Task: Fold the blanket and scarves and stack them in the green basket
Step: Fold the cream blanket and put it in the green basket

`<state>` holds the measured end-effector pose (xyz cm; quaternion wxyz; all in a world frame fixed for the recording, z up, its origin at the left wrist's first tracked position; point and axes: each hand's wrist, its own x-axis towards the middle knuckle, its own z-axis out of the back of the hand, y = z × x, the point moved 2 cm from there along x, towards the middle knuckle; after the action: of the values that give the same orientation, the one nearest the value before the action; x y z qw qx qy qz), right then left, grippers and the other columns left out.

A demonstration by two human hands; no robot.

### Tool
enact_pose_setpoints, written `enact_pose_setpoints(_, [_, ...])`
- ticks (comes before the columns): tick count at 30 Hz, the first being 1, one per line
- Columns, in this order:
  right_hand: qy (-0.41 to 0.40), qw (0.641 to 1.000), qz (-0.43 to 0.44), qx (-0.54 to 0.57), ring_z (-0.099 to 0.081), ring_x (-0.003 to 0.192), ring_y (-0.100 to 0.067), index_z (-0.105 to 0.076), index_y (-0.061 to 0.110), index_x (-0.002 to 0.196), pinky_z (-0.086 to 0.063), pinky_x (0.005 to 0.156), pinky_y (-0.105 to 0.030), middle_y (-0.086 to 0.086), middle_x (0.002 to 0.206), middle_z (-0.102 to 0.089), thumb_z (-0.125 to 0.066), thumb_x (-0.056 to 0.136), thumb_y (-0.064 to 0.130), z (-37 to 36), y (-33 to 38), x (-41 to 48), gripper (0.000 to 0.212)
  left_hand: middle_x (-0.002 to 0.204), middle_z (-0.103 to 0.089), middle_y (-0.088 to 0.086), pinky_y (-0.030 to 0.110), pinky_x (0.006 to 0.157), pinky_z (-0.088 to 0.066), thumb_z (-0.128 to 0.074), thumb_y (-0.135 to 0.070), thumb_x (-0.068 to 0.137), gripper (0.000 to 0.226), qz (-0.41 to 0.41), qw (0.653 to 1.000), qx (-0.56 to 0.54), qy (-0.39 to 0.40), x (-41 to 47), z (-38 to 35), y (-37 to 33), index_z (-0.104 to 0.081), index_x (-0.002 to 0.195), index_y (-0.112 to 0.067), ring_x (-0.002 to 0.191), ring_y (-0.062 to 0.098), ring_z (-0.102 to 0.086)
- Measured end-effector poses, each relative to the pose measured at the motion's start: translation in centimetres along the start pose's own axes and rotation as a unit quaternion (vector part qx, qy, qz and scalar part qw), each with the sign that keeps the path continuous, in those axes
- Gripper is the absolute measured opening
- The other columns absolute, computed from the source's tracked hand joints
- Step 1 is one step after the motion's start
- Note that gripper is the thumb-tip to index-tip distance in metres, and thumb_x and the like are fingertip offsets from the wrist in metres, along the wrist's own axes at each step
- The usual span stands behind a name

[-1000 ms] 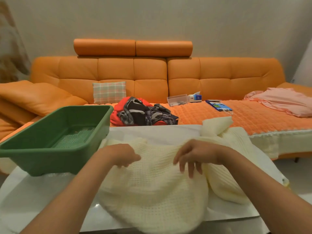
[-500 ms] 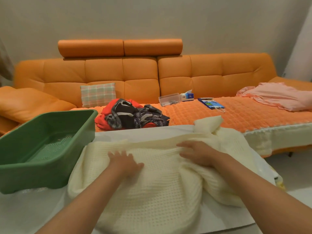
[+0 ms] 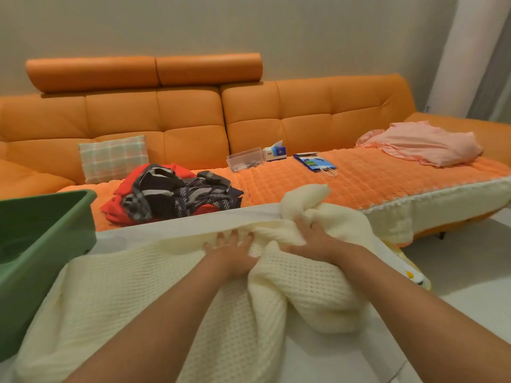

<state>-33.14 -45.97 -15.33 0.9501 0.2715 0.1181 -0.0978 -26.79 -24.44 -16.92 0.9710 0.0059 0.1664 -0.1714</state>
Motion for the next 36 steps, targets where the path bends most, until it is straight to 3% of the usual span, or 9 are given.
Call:
enact_pose_setpoints(5, [-0.151,0.985,0.074,0.047,-0.02,0.15,-0.022,-0.016,0.031,0.157,-0.018,0.119,-0.057,0.001,0.164,-0.019,-0.055,0.085,0.071,1.6,0.1,0.4,0.091,0.165,0.012,0.003,0.069,0.112,-0.002,-0.028,-0.082,0.085,0.088,0.014,1.0,-0.01,-0.012,2.4,1.1,0.7,0.004,0.156,-0.039,0.15,0.038,0.009])
enact_pose_setpoints(10, [-0.092,0.988,-0.117,-0.042,0.017,0.15,-0.036,0.007,0.044,0.156,-0.001,0.11,-0.073,-0.008,0.165,0.018,-0.047,0.075,0.088,1.8,-1.4,-1.3,0.107,0.149,-0.045,-0.004,0.047,0.11,-0.032,-0.045,-0.04,0.097,0.046,-0.065,0.976,-0.067,-0.197,1.2,3.0,-0.1,-0.043,0.143,-0.034,0.136,0.022,-0.04])
enact_pose_setpoints(14, [-0.103,0.987,-0.112,-0.057,-0.03,0.142,-0.036,0.001,0.021,0.159,-0.032,0.111,-0.051,-0.016,0.155,-0.031,-0.054,0.091,0.058,0.6,-1.7,-1.5,0.095,0.135,-0.055,-0.01,0.043,0.103,-0.045,-0.049,-0.043,0.098,0.035,-0.137,0.937,-0.257,-0.193,-1.5,4.5,-2.1,-0.053,0.132,-0.037,0.117,0.013,-0.055])
enact_pose_setpoints(18, [-0.098,0.992,-0.039,0.074,-0.064,0.103,-0.026,-0.062,0.008,0.117,-0.051,0.078,-0.034,-0.009,0.109,-0.067,-0.061,0.085,0.038,0.2,0.8,-2.9,0.043,0.153,-0.033,-0.012,0.036,0.111,-0.036,-0.067,-0.062,0.08,0.08,-0.203,0.949,-0.232,-0.059,-4.0,4.3,-3.3,-0.028,0.148,-0.049,0.137,0.012,-0.038])
enact_pose_setpoints(22, [0.016,0.827,0.009,0.562,-0.068,0.077,-0.028,-0.07,0.002,0.094,-0.055,0.075,-0.038,-0.014,0.088,-0.07,-0.052,0.085,0.015,2.9,3.5,-7.1,0.024,0.16,-0.015,-0.021,0.035,0.115,-0.027,-0.061,-0.064,0.084,0.077,-0.244,0.911,-0.323,-0.072,-5.8,4.2,-2.4,-0.01,0.141,-0.067,0.146,0.006,-0.022])
enact_pose_setpoints(26, [0.051,0.704,0.099,0.702,-0.071,0.083,-0.03,-0.075,0.001,0.098,-0.049,0.087,-0.04,-0.016,0.099,-0.072,-0.051,0.079,0.015,6.5,4.2,-8.9,0.034,0.159,-0.012,-0.026,0.035,0.118,-0.021,-0.061,-0.064,0.084,0.077,-0.284,0.844,-0.384,-0.242,-8.1,6.0,-2.7,-0.014,0.145,-0.062,0.146,0.0,-0.017])
enact_pose_setpoints(28, [-0.062,0.76,0.051,0.645,-0.071,0.083,-0.025,-0.07,0.001,0.106,-0.051,0.083,-0.038,-0.012,0.099,-0.071,-0.056,0.088,0.019,7.2,3.6,-8.1,0.028,0.162,-0.007,-0.021,0.033,0.118,-0.017,-0.064,-0.053,0.088,0.082,-0.272,0.844,-0.367,-0.28,-8.1,6.9,-3.9,-0.013,0.152,-0.049,0.149,0.003,-0.009])
enact_pose_setpoints(32, [-0.311,0.921,-0.176,0.156,-0.047,0.126,-0.033,-0.045,0.017,0.141,-0.042,0.097,-0.043,-0.013,0.139,-0.048,-0.065,0.089,0.029,6.0,0.3,-7.0,0.057,0.162,0.019,-0.014,0.039,0.118,-0.016,-0.06,-0.054,0.09,0.089,-0.209,0.928,-0.264,-0.161,-5.8,6.1,-6.0,0.0,0.154,-0.045,0.151,0.013,0.001])
enact_pose_setpoints(36, [-0.349,0.931,0.07,0.086,-0.042,0.133,-0.025,-0.056,0.032,0.136,-0.037,0.108,-0.043,-0.003,0.144,-0.049,-0.055,0.097,0.036,5.1,1.8,-7.9,0.04,0.165,0.003,-0.009,0.05,0.123,-0.008,-0.05,-0.06,0.094,0.077,-0.204,0.939,-0.245,-0.132,-3.2,4.0,-5.8,-0.006,0.155,-0.041,0.152,0.017,0.001])
